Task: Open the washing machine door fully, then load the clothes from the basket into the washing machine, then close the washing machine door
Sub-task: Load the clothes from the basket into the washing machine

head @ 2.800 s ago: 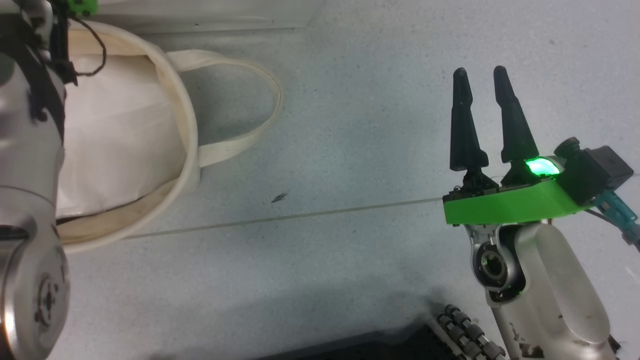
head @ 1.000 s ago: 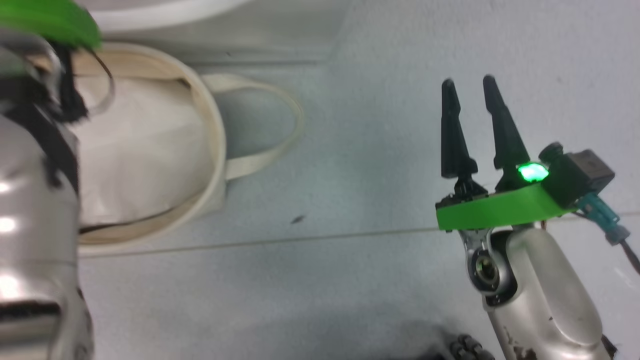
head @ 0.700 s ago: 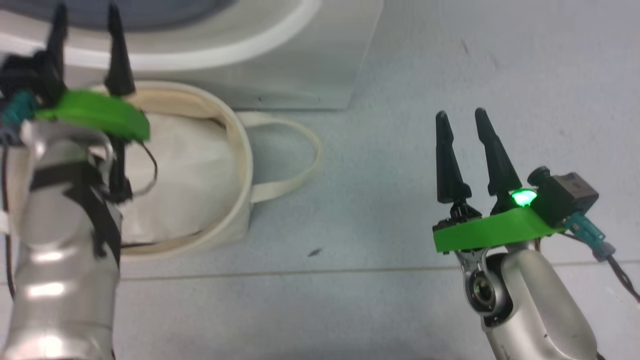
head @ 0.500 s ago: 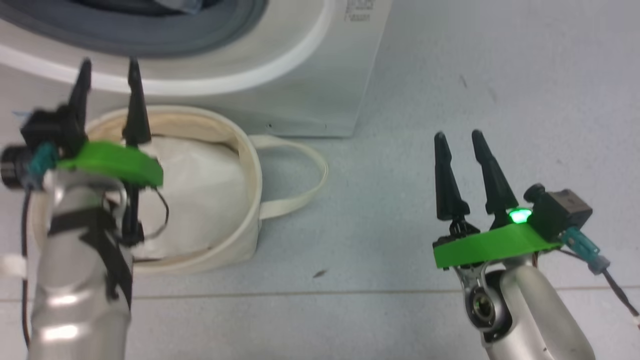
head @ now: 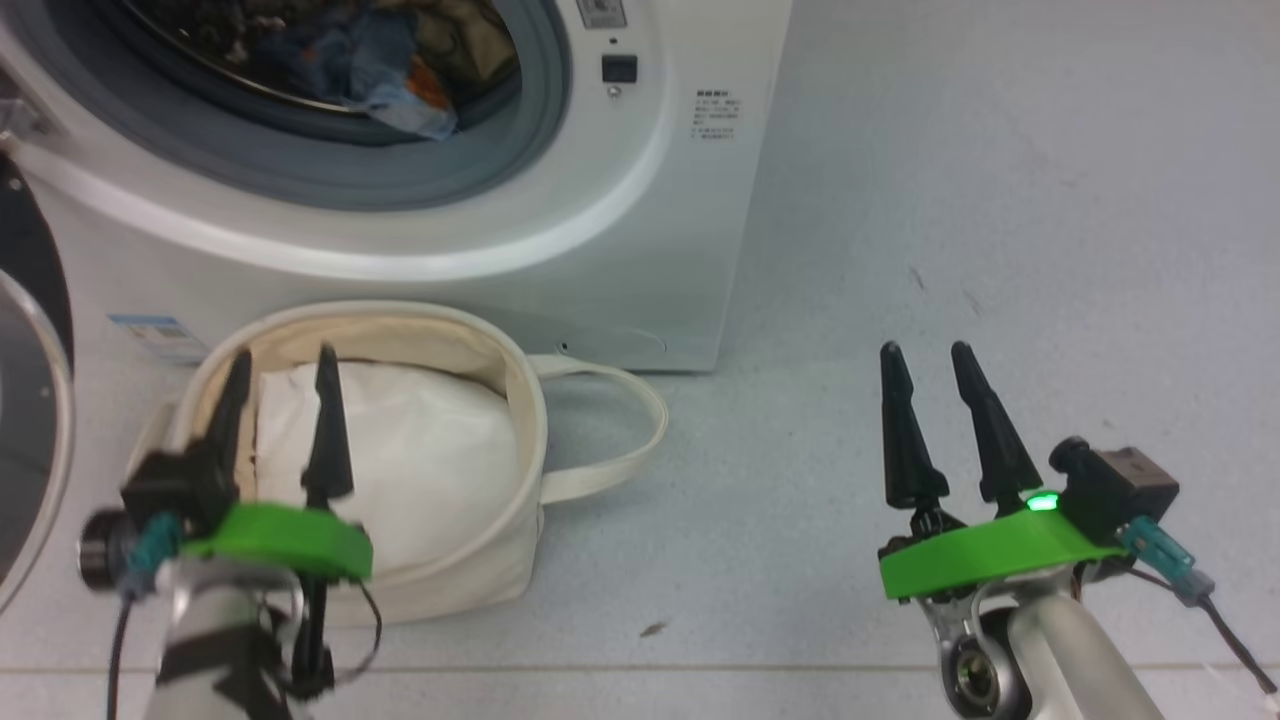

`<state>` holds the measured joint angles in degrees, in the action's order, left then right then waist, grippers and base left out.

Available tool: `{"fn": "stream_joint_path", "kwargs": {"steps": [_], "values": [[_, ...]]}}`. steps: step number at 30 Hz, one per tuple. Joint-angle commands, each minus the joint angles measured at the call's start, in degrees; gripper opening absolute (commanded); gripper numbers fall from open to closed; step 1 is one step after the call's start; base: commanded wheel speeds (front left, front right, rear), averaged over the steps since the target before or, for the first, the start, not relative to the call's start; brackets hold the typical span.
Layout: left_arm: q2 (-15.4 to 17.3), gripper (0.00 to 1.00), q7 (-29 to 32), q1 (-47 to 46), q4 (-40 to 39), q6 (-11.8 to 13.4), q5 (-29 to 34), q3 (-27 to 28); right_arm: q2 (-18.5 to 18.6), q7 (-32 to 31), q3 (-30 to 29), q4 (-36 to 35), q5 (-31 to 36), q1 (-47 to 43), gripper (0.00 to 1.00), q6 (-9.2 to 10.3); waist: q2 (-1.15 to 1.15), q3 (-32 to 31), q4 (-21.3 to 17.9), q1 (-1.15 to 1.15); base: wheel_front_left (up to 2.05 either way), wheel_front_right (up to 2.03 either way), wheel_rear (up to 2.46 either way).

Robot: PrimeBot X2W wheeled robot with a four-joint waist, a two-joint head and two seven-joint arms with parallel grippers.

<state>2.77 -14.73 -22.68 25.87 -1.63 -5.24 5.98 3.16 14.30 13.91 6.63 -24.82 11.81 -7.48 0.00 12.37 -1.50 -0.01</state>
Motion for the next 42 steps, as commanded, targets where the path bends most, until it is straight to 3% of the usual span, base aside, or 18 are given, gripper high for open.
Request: {"fn": "stream_joint_path", "kwargs": {"steps": [1,8,14,42], "values": [[0.7,1.0,-0.3,1.1,-2.6,-0.4,0.1,1.3,-0.3,0.7,1.1,-1.6,-0.4,-0.2,1.0,-0.01,0.0,-1.4,0.4,0.01,0.0,0.0,0.0],[0.2,1.0,-0.3,8.3,-7.2,0.5,-1.9,-0.2,-0.3,0.7,0.7,-1.6,-0.8,-2.1,1.0,-0.01,0.0,-4.0,0.7,0.01,0.0,0.0,0.0],[0.1,1.0,-0.3,11.3,-9.5,2.7,-4.9,-2.6,-0.3,0.7,1.0,-1.4,-1.1,-3.0,1.0,-0.01,0.0,-5.5,1.0,0.01,0.0,0.0,0.0],[0.1,1.0,-0.3,10.7,-10.4,4.6,-4.4,-4.9,-0.3,0.7,1.7,-1.7,-0.9,-2.5,1.0,-0.01,0.0,-3.2,-0.1,0.01,0.0,0.0,0.0]]}}
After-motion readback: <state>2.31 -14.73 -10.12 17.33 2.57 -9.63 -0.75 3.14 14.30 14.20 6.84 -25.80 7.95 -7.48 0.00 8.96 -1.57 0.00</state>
